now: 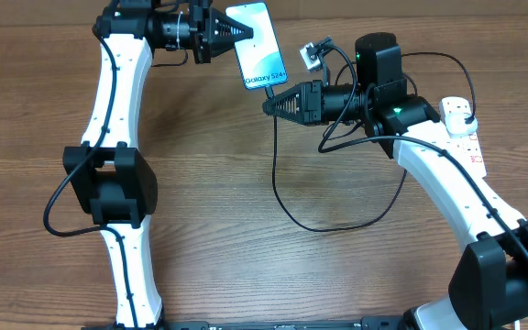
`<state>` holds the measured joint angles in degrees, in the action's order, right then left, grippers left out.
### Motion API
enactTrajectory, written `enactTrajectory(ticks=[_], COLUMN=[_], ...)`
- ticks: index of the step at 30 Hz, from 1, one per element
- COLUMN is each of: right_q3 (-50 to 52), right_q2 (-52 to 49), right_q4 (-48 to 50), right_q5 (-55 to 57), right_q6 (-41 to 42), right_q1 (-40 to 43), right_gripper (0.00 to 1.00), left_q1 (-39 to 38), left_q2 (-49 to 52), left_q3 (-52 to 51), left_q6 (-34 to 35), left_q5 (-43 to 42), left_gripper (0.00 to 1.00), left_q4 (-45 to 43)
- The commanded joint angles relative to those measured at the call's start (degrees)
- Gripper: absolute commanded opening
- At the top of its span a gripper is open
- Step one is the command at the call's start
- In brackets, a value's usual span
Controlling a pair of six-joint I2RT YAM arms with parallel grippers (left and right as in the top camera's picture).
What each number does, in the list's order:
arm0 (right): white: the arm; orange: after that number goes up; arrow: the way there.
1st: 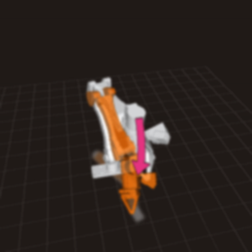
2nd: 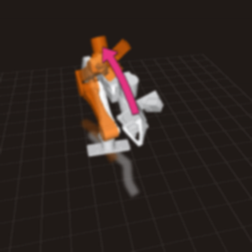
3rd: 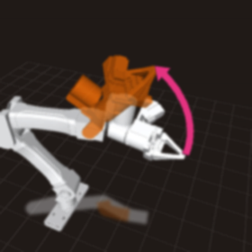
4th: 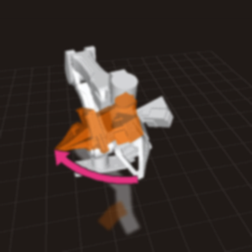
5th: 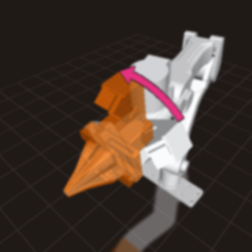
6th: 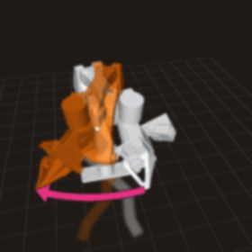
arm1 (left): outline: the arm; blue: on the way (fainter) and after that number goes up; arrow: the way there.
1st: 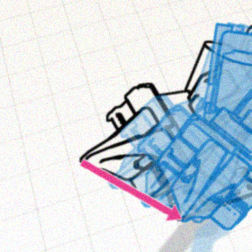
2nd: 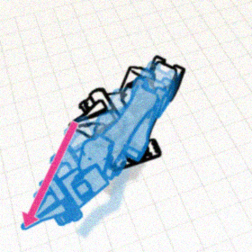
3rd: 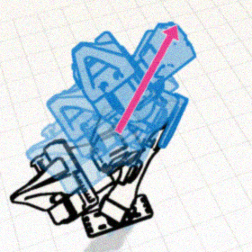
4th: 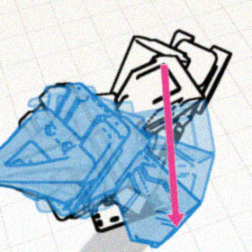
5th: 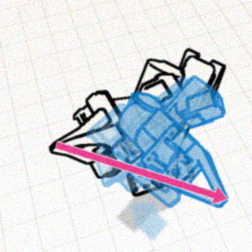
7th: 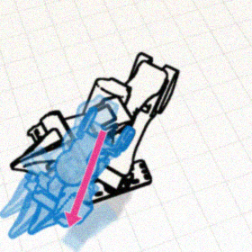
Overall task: Plug charger to phone and switch on socket
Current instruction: 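Push the USB-C plug up into the phone's port with the right gripper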
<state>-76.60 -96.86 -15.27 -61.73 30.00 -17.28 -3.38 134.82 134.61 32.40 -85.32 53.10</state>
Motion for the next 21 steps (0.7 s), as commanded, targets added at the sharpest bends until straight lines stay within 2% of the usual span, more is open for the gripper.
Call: enactTrajectory(ticks=[1,11,21], right_q3=[-0.9,-0.9,-0.9], right_q2=[1.0,1.0,1.0], right_q4=[1.4,1.6,1.5], right_q5=[2.6,2.7,2.5], right_q6=[0.0,0.0,0.0], right_q1=[1.0,1.0,1.0], right_gripper=[0.04,0.04,0.04], left_q1=[-3.2,-4.7,-3.1], left_q2=[-0.2,-0.2,-0.2], left_q3=[0.5,0.5,0.5], left_q6=[-2.0,-2.6,-2.6], left_q5=[-5.3,-5.3,-5.2], left_gripper=[0.04,0.04,0.04], left_q4=[0.9,1.0,0.8])
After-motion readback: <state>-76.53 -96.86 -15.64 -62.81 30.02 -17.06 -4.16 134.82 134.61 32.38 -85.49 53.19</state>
